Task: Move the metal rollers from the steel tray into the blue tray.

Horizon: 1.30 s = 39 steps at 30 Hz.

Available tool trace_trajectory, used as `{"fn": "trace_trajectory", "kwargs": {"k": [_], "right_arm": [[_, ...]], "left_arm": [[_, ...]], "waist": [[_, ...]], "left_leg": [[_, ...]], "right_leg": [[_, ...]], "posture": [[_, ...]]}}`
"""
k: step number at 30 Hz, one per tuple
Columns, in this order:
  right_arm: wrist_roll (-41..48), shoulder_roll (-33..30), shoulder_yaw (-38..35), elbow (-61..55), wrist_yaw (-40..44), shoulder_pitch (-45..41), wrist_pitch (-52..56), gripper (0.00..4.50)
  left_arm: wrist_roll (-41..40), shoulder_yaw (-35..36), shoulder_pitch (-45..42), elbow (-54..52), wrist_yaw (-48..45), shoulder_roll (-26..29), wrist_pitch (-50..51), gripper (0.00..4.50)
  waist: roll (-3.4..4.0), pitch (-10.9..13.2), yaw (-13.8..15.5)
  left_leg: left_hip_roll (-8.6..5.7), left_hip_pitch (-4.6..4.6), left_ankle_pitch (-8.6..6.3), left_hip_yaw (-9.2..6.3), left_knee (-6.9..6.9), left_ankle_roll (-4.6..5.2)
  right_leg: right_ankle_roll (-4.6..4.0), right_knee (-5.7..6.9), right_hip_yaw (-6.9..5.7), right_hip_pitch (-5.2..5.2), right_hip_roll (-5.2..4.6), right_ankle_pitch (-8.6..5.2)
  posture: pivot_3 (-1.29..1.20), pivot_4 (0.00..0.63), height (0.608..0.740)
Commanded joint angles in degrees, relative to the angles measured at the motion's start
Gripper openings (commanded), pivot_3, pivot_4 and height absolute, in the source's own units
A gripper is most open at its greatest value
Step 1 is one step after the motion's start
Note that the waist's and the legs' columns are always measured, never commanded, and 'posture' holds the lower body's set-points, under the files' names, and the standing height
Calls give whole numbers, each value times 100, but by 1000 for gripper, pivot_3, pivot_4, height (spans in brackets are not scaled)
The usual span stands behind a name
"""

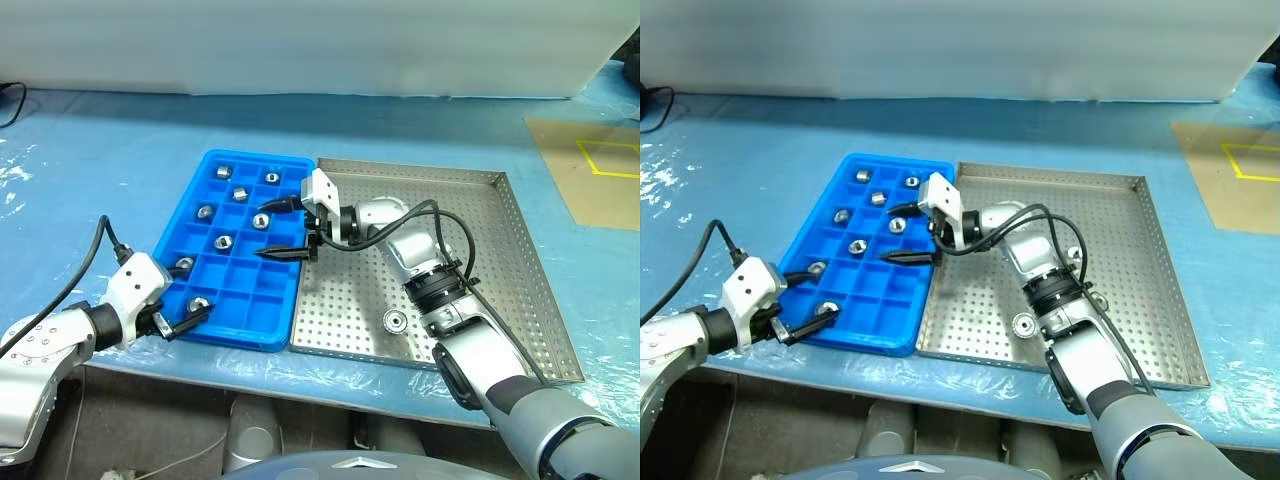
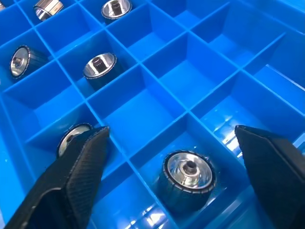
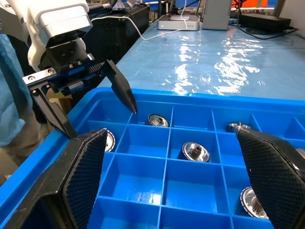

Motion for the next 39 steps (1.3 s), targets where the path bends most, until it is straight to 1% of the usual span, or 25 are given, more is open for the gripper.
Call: {"fn": "trace_trajectory", "kwargs": {"k": [1, 4, 7, 14, 21, 27, 29, 32, 34, 39], "right_arm": [[42, -18, -94, -329, -30, 38, -64, 4500], [42, -77, -108, -458, -96, 124, -7, 4500], [82, -260, -161, -687, -102, 264, 159, 4500], [116, -910, -407, -1184, -271, 587, 557, 4500], [108, -1649, -741, -1993, -558, 1217, 1040, 4500], [75, -1921, -1213, -2338, -1275, 1796, 1241, 4500], [-26, -1889, -1395, -2221, -1652, 1896, 1062, 4500], [-240, -1894, -1611, -1614, -2187, 1839, 742, 4500], [-268, -1959, -1609, -1489, -2180, 1894, 633, 4500], [-273, -1918, -1785, -1107, -2496, 1801, 496, 4500]], "left_arm": [[-204, -78, -200, -70, -57, 45, 143, 4448], [-435, -195, -576, -195, -71, 16, 267, 4448], [-702, -503, -1119, -216, -87, -125, 430, 4448], [-577, -1563, -2371, 439, -260, -485, 343, 4448], [-422, -2343, -3289, 1269, -720, -862, 68, 4448], [-200, -2774, -3859, 2033, -1048, -1272, -323, 4448], [-108, -2896, -4004, 2228, -1121, -1411, -456, 4448], [52, -3047, -4184, 2509, -1228, -1575, -717, 4448], [29, -3066, -4254, 2607, -1333, -1645, -745, 4448], [127, -3076, -4320, 2775, -1469, -1648, -844, 4448]], "waist": [[0, 0, 1], [-1, 0, -1], [0, 0, 8], [-1, -1, -83], [-2, -1, -345], [-3, -1, -593], [-2, -1, -662], [-2, -1, -763], [-2, -1, -802], [-2, -1, -927]], "left_leg": [[0, -1, 1, 0, 0, -2], [1, -5, 9, -1, 3, -16], [0, -6, 13, -1, 10, -21], [1, -8, 13, -2, 61, -21], [-2, -6, 16, -2, 91, -26], [-7, -9, 18, 1, 90, -28], [-8, -8, 17, 2, 90, -28], [-11, -8, 17, 3, 91, -27], [-15, -7, 17, 5, 93, -27], [-16, -5, 15, 8, 92, -23]], "right_leg": [[0, 0, 0, -1, 0, 0], [0, 1, -3, -4, 0, 0], [0, 8, -5, -3, -2, 0], [1, 48, 2, -1, -3, 1], [1, 85, 17, 2, -3, 2], [2, 85, 30, 5, -1, 2], [2, 83, 34, 6, 0, 2], [3, 84, 36, 6, 0, 3], [6, 84, 42, 7, 0, 5], [6, 81, 49, 7, 1, 5]], "posture": [[401, 150, 740], [386, 150, 740], [339, 150, 740], [221, 150, 740], [65, 150, 740], [-40, 150, 740], [-69, 150, 740], [-109, 150, 740], [-117, 150, 740], [-114, 150, 740]]}}
